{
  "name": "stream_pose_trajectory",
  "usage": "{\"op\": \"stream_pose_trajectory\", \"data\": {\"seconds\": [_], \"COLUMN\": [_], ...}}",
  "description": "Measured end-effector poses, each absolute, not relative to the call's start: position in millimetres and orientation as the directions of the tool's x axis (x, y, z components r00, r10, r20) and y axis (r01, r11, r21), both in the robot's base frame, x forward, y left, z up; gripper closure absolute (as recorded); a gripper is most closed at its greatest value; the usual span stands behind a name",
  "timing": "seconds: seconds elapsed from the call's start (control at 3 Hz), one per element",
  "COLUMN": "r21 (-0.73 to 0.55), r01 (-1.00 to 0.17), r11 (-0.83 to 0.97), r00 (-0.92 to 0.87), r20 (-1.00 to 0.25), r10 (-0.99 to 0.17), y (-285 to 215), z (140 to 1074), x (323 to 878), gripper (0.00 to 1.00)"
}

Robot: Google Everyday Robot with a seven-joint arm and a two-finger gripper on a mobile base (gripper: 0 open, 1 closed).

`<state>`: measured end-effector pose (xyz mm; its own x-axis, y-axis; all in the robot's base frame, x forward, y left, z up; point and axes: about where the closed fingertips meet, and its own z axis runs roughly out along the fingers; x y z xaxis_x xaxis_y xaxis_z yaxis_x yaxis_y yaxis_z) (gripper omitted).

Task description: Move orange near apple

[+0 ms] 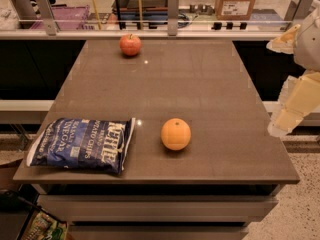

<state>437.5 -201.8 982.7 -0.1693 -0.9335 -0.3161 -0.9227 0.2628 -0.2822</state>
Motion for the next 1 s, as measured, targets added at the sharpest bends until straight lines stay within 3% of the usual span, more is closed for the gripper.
{"op": "stream_pose_trajectory", "data": {"seconds": [1.0], "r21": [-0.218], "r01": [-0.937], "r11": [0.273], "r00": [-0.116], "r20": [-0.543], "r10": [-0.832], "y": [-171], "z": [941], "x": [438], "gripper": [0.0]}}
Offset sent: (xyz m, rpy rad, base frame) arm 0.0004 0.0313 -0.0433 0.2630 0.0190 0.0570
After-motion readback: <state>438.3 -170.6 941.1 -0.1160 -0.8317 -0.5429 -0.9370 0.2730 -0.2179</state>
